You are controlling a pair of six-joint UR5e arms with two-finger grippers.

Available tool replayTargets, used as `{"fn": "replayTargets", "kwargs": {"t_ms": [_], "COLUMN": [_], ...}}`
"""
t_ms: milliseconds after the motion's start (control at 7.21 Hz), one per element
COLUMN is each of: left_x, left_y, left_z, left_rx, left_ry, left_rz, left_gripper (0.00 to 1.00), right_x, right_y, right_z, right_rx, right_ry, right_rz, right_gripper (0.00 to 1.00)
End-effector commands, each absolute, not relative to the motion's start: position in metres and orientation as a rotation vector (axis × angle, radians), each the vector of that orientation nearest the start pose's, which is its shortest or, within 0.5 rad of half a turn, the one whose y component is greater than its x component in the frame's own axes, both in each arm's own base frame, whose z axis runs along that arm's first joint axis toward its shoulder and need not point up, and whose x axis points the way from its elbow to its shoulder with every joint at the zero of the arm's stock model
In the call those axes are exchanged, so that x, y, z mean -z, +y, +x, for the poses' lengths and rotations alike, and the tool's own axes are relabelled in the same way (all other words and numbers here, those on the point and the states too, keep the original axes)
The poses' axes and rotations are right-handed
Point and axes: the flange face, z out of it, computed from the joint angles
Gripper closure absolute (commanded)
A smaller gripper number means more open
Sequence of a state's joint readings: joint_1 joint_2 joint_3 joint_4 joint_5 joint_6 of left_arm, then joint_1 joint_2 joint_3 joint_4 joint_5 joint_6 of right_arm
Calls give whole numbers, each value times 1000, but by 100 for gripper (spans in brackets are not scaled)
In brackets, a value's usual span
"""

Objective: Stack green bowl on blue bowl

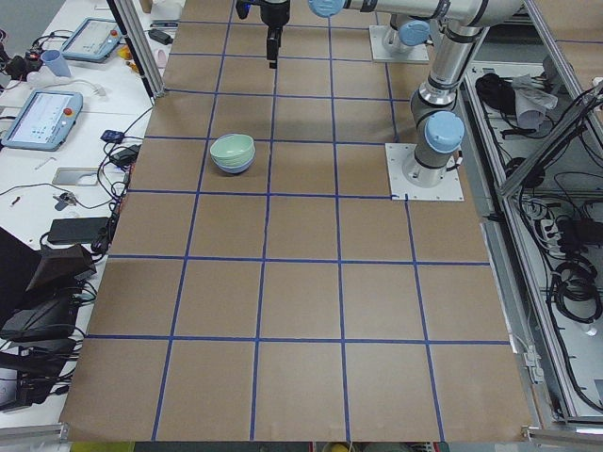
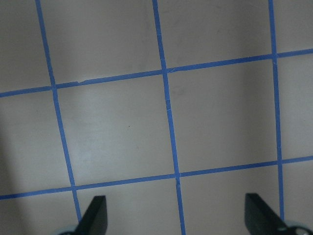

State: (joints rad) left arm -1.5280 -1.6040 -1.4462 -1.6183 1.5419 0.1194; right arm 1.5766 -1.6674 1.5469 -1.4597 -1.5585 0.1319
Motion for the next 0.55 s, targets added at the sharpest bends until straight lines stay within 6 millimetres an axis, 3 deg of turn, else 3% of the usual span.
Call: {"fn": "replayTargets", "kwargs": {"t_ms": [0, 416], "left_x": [-528, -527], "left_y": [-514, -514], "left_z": [-112, -111], "left_rx": [70, 68], "left_ry": [3153, 3143], "left_rz": [122, 121], "left_gripper": [0, 0], "right_x": [-534, -534], "right_y": [-448, -448], "right_z": [137, 137], "right_rx": [13, 13], "right_ry": [3123, 3123], "right_rz": [197, 197], "right_gripper": [0, 0]}}
